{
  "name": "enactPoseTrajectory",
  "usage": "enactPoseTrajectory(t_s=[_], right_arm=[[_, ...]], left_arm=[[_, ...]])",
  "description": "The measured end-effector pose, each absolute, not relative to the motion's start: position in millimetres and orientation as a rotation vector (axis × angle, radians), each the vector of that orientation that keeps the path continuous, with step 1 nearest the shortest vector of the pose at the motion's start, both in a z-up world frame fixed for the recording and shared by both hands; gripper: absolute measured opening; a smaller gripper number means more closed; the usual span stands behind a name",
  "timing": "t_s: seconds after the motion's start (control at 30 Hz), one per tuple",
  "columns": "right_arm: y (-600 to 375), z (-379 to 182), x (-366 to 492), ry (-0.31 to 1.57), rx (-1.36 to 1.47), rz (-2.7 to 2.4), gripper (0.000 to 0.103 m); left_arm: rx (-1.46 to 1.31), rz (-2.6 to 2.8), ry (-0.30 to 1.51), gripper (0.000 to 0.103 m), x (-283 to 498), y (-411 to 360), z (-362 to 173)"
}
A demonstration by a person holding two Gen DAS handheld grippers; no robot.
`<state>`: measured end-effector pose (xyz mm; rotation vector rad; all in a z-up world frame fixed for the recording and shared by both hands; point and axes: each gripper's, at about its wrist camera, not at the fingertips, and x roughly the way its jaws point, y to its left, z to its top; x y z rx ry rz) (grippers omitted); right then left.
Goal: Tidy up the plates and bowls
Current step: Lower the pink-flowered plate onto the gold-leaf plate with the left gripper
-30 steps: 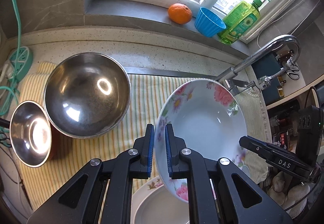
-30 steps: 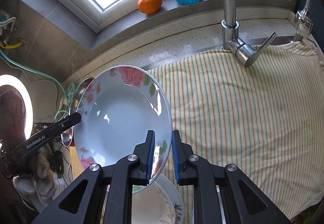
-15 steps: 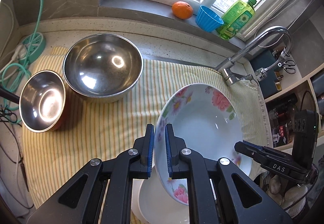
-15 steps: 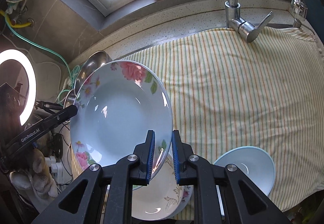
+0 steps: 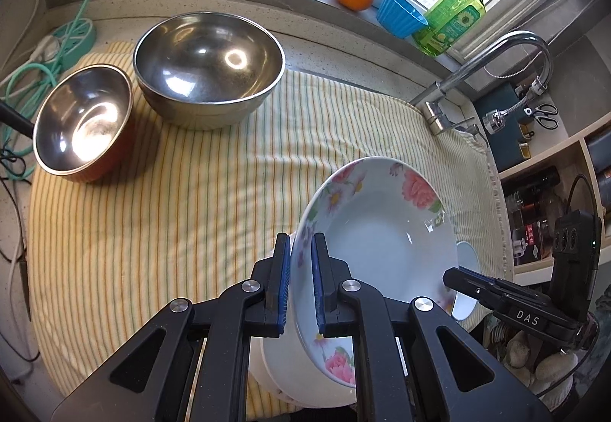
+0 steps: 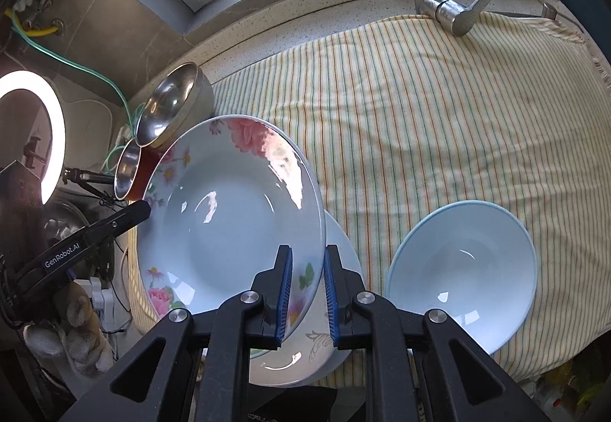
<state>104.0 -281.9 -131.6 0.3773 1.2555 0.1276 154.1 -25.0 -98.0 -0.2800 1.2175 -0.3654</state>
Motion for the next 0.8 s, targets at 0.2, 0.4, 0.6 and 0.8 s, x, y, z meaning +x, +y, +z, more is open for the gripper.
enactPoseTrajectory(t_s=[0.2, 0.4, 0.6, 0.8], right_arm=[[-280, -137, 92, 1.271, 0.380, 0.134, 0.015], [-277, -142, 84, 1.281, 0.366, 0.127, 0.015], [-275, -151, 77, 1.302, 0.370, 0.120, 0.015], [-276, -164, 73, 1.328, 0.375, 0.109, 0.015]], left_arm=[[-0.307, -0.355, 1.243, 0.009, 140, -18, -110], [-0.322, -0.351, 1.266, 0.009, 128, -17, -120], [-0.314, -0.353, 1.271, 0.009, 120, -17, -123], [-0.296, -0.361, 1.276, 0.009, 116, -20, -125]])
